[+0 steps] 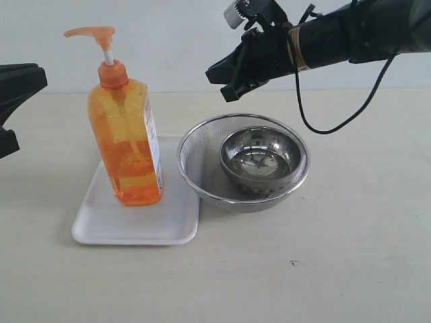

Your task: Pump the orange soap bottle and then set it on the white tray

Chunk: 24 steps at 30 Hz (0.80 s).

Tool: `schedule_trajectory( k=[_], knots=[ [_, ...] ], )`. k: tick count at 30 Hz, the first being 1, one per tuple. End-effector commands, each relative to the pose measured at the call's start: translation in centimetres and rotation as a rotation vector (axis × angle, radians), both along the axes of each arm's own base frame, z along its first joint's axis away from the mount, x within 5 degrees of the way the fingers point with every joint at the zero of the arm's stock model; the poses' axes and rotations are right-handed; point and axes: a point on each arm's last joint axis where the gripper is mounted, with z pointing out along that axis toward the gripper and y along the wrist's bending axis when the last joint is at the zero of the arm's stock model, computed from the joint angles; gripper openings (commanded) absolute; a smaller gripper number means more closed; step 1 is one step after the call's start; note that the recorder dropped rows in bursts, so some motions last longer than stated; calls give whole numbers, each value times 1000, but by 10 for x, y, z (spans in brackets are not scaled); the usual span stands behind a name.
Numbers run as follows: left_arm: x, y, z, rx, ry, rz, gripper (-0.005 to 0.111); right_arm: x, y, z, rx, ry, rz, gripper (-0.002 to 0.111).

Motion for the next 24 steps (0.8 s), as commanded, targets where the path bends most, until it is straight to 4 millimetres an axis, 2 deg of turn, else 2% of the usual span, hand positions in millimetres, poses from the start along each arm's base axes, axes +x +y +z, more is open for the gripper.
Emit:
schedule_trajectory(
  k=[1,8,13,24],
  knots=[
    [-2,-2,0,1,-5,-8,5,1,-4,6,10,-9,-12,0],
    [-2,-2,0,-4,-5,-10,5,1,-4,6,10,-9,-12,0],
    [-9,-3,10,-123,37,-3,5,1,-4,6,10,-9,-12,0],
    [-50,0,51,-174,-75,105,5,1,-4,6,10,-9,-12,0]
  ],
)
